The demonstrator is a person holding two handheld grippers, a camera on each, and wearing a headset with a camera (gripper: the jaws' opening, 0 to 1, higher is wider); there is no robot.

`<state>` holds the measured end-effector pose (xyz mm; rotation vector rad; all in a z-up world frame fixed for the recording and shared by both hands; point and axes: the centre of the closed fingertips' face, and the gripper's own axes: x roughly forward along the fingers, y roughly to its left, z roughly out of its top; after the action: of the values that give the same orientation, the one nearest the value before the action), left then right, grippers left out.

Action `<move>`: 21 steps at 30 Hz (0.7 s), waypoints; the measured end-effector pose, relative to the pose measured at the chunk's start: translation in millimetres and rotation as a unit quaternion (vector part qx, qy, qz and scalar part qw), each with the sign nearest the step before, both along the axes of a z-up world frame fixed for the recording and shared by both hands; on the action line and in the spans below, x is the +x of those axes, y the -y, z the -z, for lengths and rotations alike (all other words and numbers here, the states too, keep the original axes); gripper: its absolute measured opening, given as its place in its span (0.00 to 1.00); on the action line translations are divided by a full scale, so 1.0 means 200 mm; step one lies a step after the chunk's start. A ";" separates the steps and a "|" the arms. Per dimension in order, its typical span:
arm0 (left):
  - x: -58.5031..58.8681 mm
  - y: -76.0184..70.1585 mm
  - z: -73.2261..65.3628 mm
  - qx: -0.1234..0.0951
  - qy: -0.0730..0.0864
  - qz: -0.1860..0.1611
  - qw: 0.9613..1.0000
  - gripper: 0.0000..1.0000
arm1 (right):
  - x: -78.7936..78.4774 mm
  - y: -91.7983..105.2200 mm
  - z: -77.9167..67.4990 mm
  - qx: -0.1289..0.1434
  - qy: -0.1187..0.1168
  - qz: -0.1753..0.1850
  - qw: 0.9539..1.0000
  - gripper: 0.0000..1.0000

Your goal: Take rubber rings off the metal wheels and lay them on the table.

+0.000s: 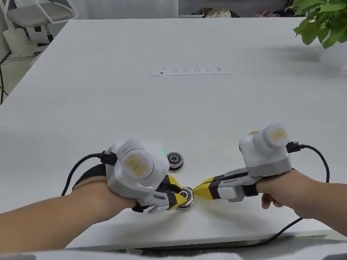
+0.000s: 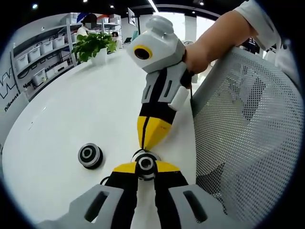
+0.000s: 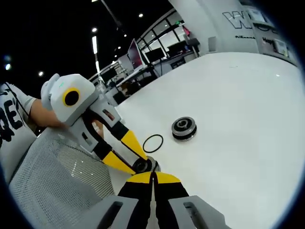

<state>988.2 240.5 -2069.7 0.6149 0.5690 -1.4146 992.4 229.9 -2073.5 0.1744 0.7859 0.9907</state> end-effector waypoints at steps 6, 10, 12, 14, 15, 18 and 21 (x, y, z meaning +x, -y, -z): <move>0.00 0.00 0.00 0.000 -0.001 -0.001 1.000 0.08 | 0.00 -0.01 -0.01 0.003 -0.002 0.001 1.000 0.00; 0.00 0.00 0.00 0.001 0.000 -0.001 1.000 0.08 | -0.01 -0.02 -0.02 0.007 -0.002 -0.002 1.000 0.00; 0.00 0.00 0.00 0.003 0.000 -0.002 1.000 0.07 | -0.01 -0.04 -0.03 0.009 0.001 -0.007 1.000 0.00; 0.00 0.00 0.00 0.002 0.000 -0.002 1.000 0.07 | -0.02 -0.05 -0.03 0.009 0.000 -0.009 1.000 0.00; 0.00 0.00 0.00 0.002 0.000 -0.002 1.000 0.08 | -0.02 -0.05 -0.03 0.008 0.001 -0.010 1.000 0.00; 0.00 0.00 0.00 0.002 -0.001 -0.003 1.000 0.07 | -0.02 -0.06 -0.03 0.008 0.004 -0.016 1.000 0.00; 0.00 0.00 0.00 0.002 -0.001 -0.002 1.000 0.07 | -0.03 -0.07 -0.03 0.003 0.009 -0.022 1.000 0.00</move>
<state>988.7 240.5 -2069.4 0.6149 0.5751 -1.4101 986.8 243.7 -2067.7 0.1533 0.7724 1.0343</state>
